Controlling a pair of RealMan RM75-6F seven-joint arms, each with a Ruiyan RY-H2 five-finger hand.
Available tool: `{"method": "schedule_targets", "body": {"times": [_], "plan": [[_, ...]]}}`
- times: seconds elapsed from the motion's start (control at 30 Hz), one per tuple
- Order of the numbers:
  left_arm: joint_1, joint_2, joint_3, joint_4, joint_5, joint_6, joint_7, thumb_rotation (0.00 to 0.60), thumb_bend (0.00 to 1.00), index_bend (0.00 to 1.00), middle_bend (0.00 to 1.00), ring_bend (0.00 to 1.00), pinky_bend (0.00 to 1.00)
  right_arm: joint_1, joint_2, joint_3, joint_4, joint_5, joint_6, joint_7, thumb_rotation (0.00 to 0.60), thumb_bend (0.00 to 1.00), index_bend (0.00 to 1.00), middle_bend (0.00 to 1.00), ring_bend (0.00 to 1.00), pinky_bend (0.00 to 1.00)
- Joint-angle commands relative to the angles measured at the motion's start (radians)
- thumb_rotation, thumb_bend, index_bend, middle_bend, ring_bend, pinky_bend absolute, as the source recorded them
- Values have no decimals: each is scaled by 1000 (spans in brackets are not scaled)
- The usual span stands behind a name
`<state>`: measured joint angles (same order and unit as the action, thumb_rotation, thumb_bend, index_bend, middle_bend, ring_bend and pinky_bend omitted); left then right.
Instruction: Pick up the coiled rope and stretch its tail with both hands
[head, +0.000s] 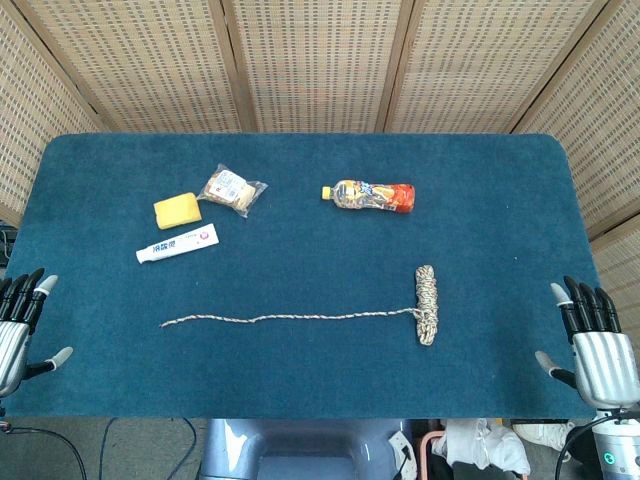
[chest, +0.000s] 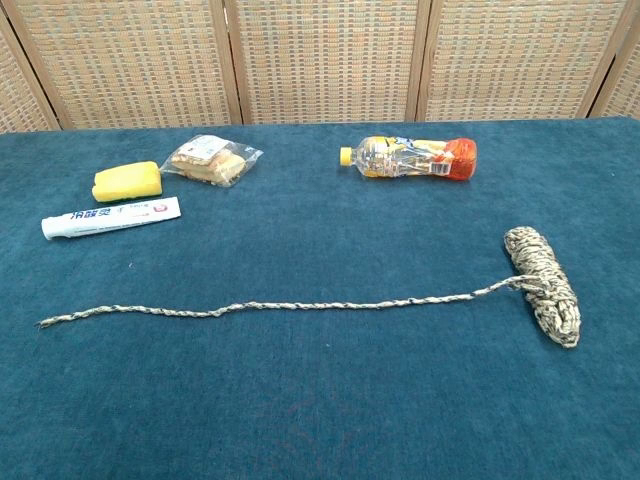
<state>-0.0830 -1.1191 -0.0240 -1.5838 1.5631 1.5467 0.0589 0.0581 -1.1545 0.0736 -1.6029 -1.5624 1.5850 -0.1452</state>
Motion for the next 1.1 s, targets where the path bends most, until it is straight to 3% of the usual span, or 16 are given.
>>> {"method": "schedule_targets", "body": {"times": [0.03, 0.2, 0.37, 0.47, 0.57, 0.87, 1.1], "plan": [[2, 1, -1, -2, -1, 3, -2, 600, 0, 0, 0, 0, 0, 1, -1, -1, 2, -3, 0, -2, 600, 0, 0, 0, 0, 0], [2, 0, -4, 0, -3, 4, -4, 600, 0, 0, 0, 0, 0, 10, -5, -3, 12, -18, -9, 3, 600, 0, 0, 0, 0, 0], [-1, -6, -10, 5, -10, 0, -1, 600, 0, 0, 0, 0, 0, 85, -6, 10, 84, -68, -82, -1, 600, 0, 0, 0, 0, 0], [-6, -9, -15, 7, -17, -6, 1, 600, 0, 0, 0, 0, 0, 206, 15, 25, 183, -158, -183, 10, 600, 0, 8, 0, 0, 0], [-9, -14, -21, 10, -27, -13, 6, 600, 0, 0, 0, 0, 0, 331, 19, 11, 292, -259, -280, 109, 600, 0, 60, 25, 0, 2], [-27, -35, -48, 29, -93, -57, 32, 600, 0, 0, 0, 0, 0, 635, -142, -102, 696, -570, -341, 305, 600, 0, 162, 100, 0, 30], [-43, -45, -64, 45, -137, -95, 43, 600, 0, 0, 0, 0, 0, 735, -276, -182, 885, -629, -358, 408, 600, 33, 197, 142, 29, 57]]}}
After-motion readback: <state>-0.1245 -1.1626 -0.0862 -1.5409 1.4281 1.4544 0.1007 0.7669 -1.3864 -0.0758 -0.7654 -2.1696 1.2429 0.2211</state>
